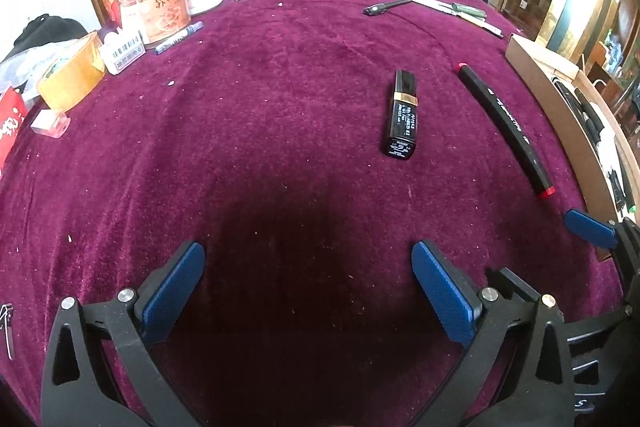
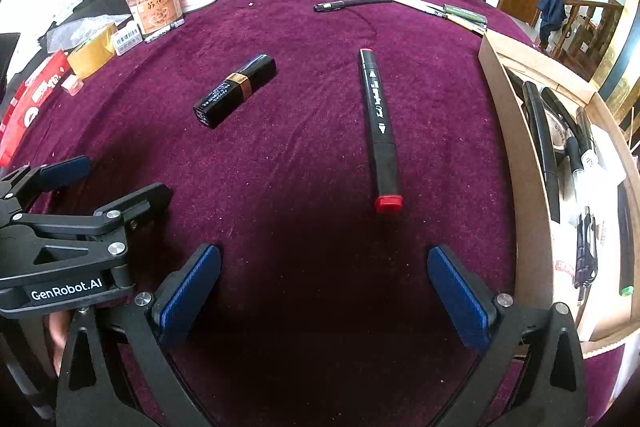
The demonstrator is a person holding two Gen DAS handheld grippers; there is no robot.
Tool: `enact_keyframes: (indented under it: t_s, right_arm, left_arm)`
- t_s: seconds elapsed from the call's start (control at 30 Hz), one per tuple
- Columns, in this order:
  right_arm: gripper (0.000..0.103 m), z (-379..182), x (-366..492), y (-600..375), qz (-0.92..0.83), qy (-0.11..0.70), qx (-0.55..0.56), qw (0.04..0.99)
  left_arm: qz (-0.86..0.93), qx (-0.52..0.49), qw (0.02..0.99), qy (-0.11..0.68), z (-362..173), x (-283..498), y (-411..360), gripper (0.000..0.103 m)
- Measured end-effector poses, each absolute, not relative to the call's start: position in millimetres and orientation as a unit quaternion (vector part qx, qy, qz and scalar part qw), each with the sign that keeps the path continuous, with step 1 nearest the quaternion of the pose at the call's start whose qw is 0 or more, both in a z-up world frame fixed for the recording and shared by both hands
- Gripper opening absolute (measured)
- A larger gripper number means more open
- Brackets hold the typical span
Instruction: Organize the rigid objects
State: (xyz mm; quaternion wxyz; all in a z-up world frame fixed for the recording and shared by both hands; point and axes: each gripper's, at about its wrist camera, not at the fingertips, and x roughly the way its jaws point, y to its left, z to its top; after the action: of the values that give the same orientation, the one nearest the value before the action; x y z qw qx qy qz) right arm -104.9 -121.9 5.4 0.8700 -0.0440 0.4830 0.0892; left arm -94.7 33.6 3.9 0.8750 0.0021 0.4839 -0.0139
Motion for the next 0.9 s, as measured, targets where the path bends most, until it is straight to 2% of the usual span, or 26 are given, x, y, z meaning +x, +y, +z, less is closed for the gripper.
enact_keyframes:
  t_s: [0.9]
  right_arm:
    - [0.101, 6.1, -104.6, -120.8, 0.089, 0.485, -0.044, 0.869]
  left_arm:
    - [-0.014, 0.002, 0.875, 0.484, 3.6, -94.6, 33.8, 0.103]
